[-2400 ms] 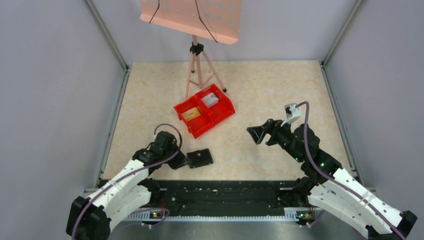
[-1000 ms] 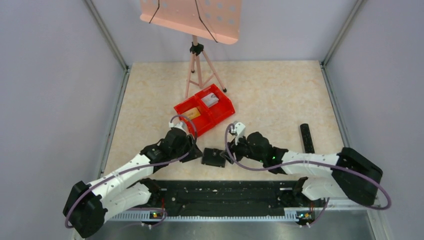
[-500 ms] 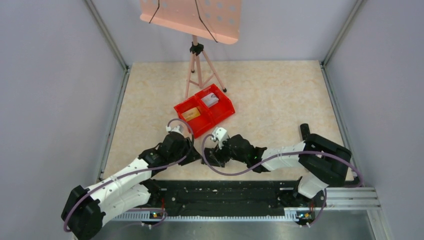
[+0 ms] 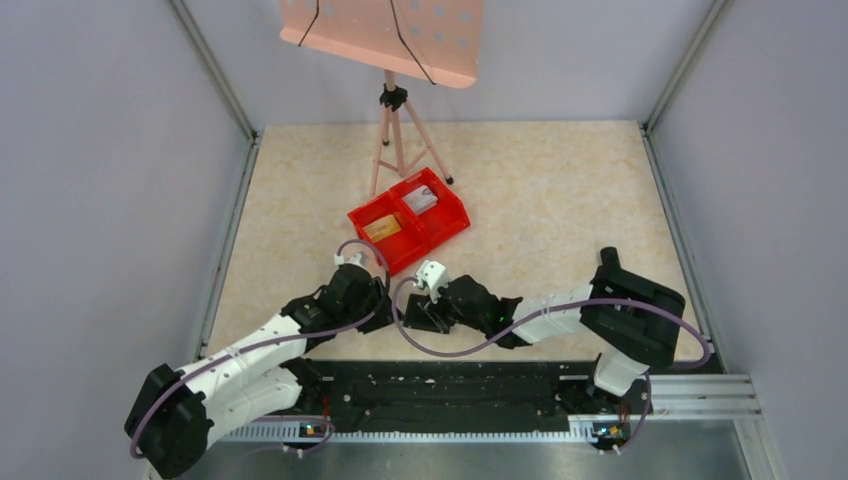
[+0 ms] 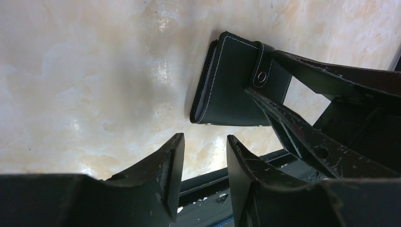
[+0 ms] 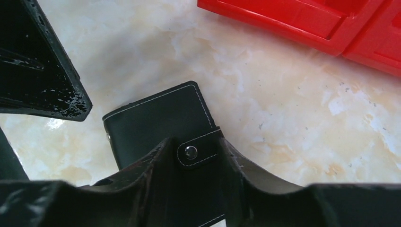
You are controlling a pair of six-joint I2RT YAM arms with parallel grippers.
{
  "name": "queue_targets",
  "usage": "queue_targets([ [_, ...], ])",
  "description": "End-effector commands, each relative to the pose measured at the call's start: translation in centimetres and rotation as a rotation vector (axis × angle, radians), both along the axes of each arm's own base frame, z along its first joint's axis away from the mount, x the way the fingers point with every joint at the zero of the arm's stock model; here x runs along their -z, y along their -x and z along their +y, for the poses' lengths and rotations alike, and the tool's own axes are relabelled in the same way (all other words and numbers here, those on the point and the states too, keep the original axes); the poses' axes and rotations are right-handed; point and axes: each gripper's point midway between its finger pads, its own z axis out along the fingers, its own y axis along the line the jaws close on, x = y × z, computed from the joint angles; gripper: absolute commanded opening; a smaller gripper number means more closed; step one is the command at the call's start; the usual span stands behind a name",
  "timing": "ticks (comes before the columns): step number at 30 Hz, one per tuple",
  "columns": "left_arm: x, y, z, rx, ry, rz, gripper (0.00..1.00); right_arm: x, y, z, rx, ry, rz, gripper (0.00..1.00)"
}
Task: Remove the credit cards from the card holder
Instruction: Open the card holder at the center of the board.
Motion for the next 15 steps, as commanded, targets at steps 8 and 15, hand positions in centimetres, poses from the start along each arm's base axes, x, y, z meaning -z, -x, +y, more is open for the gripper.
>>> queue_targets([
  [8,-0.1,-0.4,-1.2,0.022,0.040,0.005,0.43,-1.4,-0.4,-0.7,0.198,-0.052,0.102,0.00],
  [15,-0.1,-0.3,-1.8,0.040,0.062,0.015,0.42,-1.5,0.5,-1.4,0.355,-0.137,0.277,0.00],
])
